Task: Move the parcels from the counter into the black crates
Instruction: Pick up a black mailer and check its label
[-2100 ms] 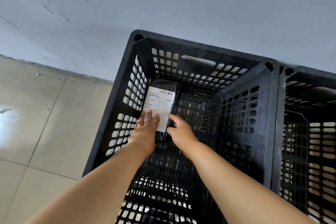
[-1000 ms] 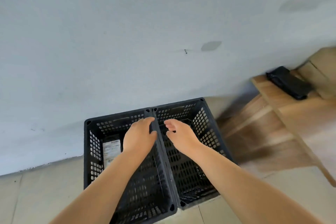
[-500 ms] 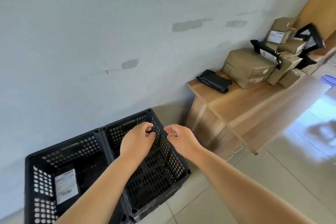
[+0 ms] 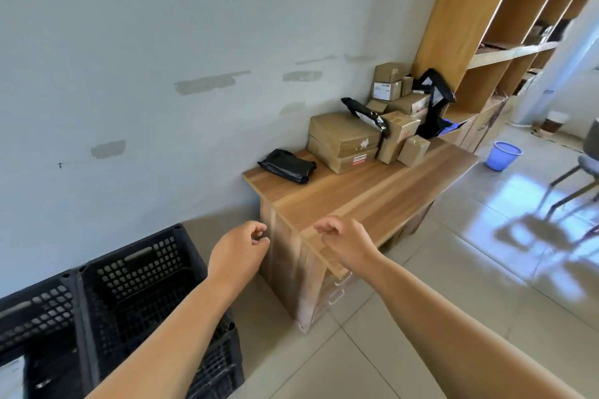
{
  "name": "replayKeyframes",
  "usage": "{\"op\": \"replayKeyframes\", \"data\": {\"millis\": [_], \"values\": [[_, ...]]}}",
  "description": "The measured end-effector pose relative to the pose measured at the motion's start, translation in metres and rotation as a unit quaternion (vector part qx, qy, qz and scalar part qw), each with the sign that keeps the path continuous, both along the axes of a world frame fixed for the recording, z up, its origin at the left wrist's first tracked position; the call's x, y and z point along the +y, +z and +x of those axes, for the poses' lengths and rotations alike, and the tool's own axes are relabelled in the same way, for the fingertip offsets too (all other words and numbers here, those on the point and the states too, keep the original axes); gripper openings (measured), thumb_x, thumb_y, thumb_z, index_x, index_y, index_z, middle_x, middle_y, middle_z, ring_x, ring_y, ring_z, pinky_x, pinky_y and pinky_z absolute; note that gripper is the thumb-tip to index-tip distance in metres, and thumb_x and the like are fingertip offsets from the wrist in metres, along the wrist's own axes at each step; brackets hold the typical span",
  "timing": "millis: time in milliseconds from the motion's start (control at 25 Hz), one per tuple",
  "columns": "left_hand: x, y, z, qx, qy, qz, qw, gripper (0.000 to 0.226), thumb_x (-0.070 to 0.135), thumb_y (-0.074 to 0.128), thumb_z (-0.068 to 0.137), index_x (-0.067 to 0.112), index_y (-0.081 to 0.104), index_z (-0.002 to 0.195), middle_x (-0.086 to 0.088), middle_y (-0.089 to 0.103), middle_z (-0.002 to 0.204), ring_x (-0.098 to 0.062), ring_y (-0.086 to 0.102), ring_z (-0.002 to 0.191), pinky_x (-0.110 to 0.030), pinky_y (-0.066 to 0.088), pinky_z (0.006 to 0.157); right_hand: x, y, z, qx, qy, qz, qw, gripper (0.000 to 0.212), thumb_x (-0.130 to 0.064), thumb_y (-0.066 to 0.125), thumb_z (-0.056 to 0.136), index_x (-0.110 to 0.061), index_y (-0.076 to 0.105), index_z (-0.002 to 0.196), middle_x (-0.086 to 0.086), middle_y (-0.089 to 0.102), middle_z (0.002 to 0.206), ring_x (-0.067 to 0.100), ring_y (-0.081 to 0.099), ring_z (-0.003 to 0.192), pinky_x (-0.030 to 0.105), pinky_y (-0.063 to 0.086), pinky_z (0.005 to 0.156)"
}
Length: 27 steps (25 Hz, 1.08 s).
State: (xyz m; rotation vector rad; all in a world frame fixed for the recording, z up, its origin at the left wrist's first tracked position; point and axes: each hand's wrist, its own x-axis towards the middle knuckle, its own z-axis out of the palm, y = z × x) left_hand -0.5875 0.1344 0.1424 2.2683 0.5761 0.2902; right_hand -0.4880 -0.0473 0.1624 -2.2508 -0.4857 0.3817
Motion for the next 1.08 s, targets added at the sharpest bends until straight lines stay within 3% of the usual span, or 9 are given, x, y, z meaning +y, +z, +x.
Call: {"op": "replayKeyframes", "data": {"millis": [80, 240, 520, 720, 920, 1080], "values": [[-0.019, 0.005, 0.015, -0.003, -0.001, 0.0, 1.0, 0.031, 0.028, 0.053, 0.092, 0.026, 0.059, 0.123, 0.011, 0.064, 0.116, -0.007, 0.059, 0.104, -0.027, 0.045, 0.082, -0.025, 0.004, 0.015, -0.004, -0.013, 0.009, 1.0, 0.034, -0.007, 0.048, 0.092, -0.021, 0.066, 0.118, -0.005, 0.065, 0.117, 0.011, 0.061, 0.103, 0.029, 0.051, 0.091], [-0.043, 0.009, 0.052, -0.014, -0.009, 0.0, 1.0, 0.029, 0.026, 0.053, 0.092, 0.026, 0.06, 0.121, 0.011, 0.064, 0.115, -0.007, 0.058, 0.103, -0.026, 0.045, 0.081, -0.059, 0.006, 0.041, -0.008, -0.018, 0.013, 1.0, 0.033, -0.005, 0.048, 0.093, -0.018, 0.065, 0.118, -0.003, 0.065, 0.118, 0.008, 0.058, 0.107, 0.021, 0.046, 0.091], [-0.068, -0.007, 0.147, -0.019, -0.013, -0.008, 1.0, 0.028, 0.027, 0.055, 0.092, 0.025, 0.061, 0.119, 0.011, 0.064, 0.113, -0.006, 0.058, 0.102, -0.027, 0.047, 0.083, -0.09, -0.005, 0.125, -0.001, -0.015, -0.005, 1.0, 0.034, -0.007, 0.047, 0.093, -0.021, 0.065, 0.118, -0.006, 0.064, 0.117, 0.006, 0.059, 0.105, 0.015, 0.044, 0.078], [-0.065, -0.018, 0.239, -0.006, 0.022, -0.016, 1.0, 0.028, 0.028, 0.054, 0.092, 0.024, 0.06, 0.119, 0.009, 0.065, 0.112, -0.007, 0.057, 0.098, -0.028, 0.049, 0.084, -0.081, 0.004, 0.225, 0.011, 0.006, -0.01, 1.0, 0.032, -0.011, 0.047, 0.094, -0.023, 0.064, 0.119, -0.009, 0.064, 0.111, 0.023, 0.066, 0.1, 0.033, 0.055, 0.082], [-0.052, -0.017, 0.309, 0.007, 0.056, -0.025, 0.998, 0.028, 0.026, 0.053, 0.091, 0.025, 0.06, 0.118, 0.013, 0.06, 0.1, -0.007, 0.057, 0.092, -0.028, 0.047, 0.074, -0.068, 0.003, 0.31, 0.0, 0.033, -0.027, 0.999, 0.032, -0.016, 0.047, 0.094, -0.027, 0.063, 0.119, -0.009, 0.063, 0.117, 0.005, 0.061, 0.094, 0.021, 0.052, 0.074], [-0.043, -0.023, 0.348, 0.024, 0.085, -0.038, 0.995, 0.03, 0.026, 0.054, 0.089, 0.025, 0.061, 0.118, 0.012, 0.061, 0.102, -0.009, 0.059, 0.092, -0.028, 0.048, 0.073, -0.058, -0.003, 0.364, 0.016, 0.054, -0.037, 0.998, 0.03, -0.016, 0.048, 0.095, -0.028, 0.063, 0.118, -0.009, 0.063, 0.116, 0.009, 0.063, 0.097, 0.025, 0.052, 0.078]]}}
